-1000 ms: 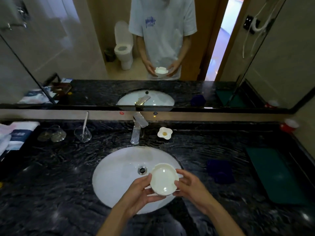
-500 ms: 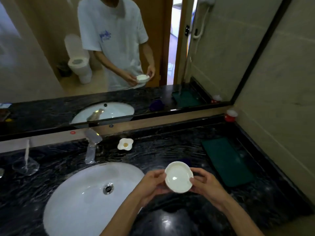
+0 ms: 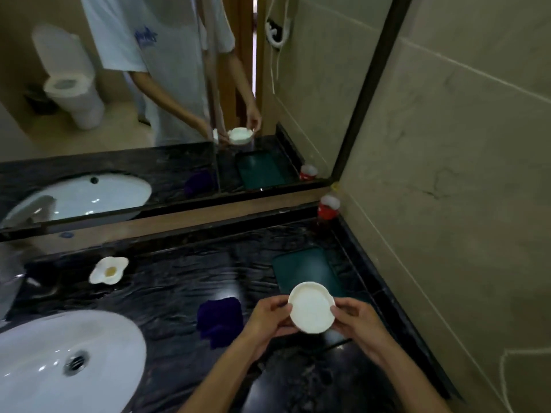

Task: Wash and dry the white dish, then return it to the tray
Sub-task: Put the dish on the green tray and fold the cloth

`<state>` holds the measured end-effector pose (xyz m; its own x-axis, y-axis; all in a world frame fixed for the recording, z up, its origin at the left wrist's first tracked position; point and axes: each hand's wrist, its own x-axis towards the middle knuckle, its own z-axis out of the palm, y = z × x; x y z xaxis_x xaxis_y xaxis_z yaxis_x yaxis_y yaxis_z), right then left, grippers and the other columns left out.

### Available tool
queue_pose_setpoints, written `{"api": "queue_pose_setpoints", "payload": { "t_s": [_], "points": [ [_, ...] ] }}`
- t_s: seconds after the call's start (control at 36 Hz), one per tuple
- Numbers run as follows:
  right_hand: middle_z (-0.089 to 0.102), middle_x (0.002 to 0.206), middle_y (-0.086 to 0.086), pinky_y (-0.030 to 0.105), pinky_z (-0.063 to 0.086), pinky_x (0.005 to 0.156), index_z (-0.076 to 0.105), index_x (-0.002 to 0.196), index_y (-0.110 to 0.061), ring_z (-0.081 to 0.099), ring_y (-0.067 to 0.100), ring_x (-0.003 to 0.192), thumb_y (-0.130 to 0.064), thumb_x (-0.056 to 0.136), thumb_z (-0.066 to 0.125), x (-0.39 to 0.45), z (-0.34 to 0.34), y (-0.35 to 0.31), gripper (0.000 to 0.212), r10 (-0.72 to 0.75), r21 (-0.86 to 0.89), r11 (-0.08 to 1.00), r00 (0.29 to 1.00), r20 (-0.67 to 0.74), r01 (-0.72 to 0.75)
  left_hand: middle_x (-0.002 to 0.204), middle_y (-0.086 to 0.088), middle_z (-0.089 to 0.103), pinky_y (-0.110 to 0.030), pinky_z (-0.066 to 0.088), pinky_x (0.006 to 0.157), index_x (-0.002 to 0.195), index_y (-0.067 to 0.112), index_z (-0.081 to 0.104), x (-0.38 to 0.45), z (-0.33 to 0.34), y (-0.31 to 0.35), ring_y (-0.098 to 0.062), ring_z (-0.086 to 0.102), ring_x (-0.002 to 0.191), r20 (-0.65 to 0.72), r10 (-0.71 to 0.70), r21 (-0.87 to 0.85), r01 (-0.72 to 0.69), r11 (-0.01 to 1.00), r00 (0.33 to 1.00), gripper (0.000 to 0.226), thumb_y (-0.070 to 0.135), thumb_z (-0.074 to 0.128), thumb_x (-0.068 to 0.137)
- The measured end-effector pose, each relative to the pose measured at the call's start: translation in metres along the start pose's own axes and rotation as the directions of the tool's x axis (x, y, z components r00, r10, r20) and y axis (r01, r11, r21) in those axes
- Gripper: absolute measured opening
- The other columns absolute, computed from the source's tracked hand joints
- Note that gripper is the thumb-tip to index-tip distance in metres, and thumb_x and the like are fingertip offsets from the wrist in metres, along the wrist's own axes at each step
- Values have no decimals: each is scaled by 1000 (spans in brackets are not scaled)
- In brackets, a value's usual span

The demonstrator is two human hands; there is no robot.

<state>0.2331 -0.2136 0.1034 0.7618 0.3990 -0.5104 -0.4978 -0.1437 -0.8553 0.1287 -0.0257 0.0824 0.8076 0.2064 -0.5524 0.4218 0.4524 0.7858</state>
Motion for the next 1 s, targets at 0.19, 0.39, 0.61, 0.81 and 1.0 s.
{"api": "queue_pose_setpoints", "payload": {
  "t_s": [0.19, 0.39, 0.61, 0.81, 1.0],
  "points": [
    [72, 94, 15, 23, 60, 60, 64, 115, 10, 69, 22, 82, 7, 92, 62, 53, -30, 0, 24, 34, -47, 998, 999, -39, -35, 109, -19, 70, -33, 63, 73, 129, 2, 59, 55, 28, -11, -25, 70, 84, -82, -50, 32, 53, 998, 995, 30, 5, 51, 100],
    [69, 106, 24, 19, 60, 59, 63, 116, 11, 67, 27, 88, 9, 92, 61, 95, -36, 18, 24, 25, -120, 992, 995, -101, -38, 111, -17, 67, -29, 62, 70, 132, 3, 58, 95, 37, -22, -26, 69, 87, -178, -79, 100, 98, 990, 981, 32, 5, 49, 101],
    [70, 102, 22, 20, 61, 60, 67, 113, 13, 66, 30, 88, 10, 90, 63, 122, -36, 43, 23, -25, -289, 957, 986, -165, -24, 122, -23, 66, -52, 60, 84, 129, -3, 61, 122, 33, -35, -38, 66, 105, -254, -77, 318, 159, 935, 964, 34, 1, 53, 97],
    [71, 93, 15, 17, 59, 56, 72, 109, 9, 66, 30, 87, 8, 89, 65, 125, -32, 47, 22, -138, -494, 869, 971, -195, 24, 106, -22, 73, -48, 63, 73, 109, -8, 69, 124, 30, -36, -37, 71, 99, -187, 38, 593, 82, 801, 982, 41, 18, 55, 81],
    [76, 92, 15, 43, 60, 78, 76, 102, -2, 71, 30, 86, -6, 85, 73, 122, -28, 43, 18, -192, -649, 760, 955, -224, 0, 111, -21, 72, -46, 63, 74, 114, -6, 67, 116, 33, -28, -35, 70, 99, -185, 40, 617, 84, 782, 982, 30, 6, 57, 90]
  ]
}}
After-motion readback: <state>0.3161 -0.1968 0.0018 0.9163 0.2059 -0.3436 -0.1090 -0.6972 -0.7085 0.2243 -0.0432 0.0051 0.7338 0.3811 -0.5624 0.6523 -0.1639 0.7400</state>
